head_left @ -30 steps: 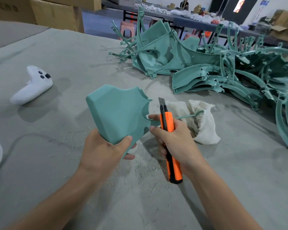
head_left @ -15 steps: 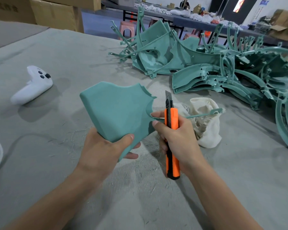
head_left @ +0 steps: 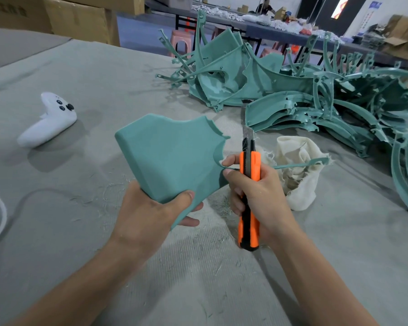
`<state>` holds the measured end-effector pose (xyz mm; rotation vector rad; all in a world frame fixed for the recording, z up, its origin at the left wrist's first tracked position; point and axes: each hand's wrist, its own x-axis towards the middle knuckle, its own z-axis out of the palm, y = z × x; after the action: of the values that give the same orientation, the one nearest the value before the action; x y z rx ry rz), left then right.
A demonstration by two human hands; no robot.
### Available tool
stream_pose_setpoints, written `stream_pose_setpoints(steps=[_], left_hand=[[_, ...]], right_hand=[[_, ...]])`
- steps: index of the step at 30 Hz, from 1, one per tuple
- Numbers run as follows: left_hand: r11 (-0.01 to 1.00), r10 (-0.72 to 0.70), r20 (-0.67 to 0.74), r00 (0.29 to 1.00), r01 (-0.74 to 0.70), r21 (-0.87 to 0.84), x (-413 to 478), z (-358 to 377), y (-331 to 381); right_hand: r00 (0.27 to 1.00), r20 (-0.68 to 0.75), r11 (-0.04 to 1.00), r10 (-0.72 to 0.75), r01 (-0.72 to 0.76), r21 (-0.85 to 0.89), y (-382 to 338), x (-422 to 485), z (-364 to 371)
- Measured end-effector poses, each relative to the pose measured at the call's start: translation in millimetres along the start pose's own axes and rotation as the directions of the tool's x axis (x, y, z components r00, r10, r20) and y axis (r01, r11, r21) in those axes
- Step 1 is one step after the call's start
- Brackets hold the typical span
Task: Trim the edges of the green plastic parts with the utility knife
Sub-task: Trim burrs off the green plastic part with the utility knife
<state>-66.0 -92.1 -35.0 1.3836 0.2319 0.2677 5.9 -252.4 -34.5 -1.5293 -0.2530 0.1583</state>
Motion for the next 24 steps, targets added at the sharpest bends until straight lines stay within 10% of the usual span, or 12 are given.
stream_pose_setpoints(steps=[9, 15, 24], left_hand=[[0.998, 0.026, -0.012, 1.0, -0.027, -0.061, 2, -6, -1], [0.992, 0.05, -0.089, 0.995, -0.06, -0.112, 7, -13, 2], [0.992, 0.107, -0.13, 0.986, -0.115, -0.054, 3, -9, 4]], right_hand=[[0.993, 0.029, 0.992, -0.114, 0.112, 0.058, -4, -3, -1], [0.949, -0.163, 0.823, -0.271, 0.141, -0.55, -1, 0, -10], [0.879, -0.287, 0.657, -0.381, 0.039, -0.753, 2, 9, -40]])
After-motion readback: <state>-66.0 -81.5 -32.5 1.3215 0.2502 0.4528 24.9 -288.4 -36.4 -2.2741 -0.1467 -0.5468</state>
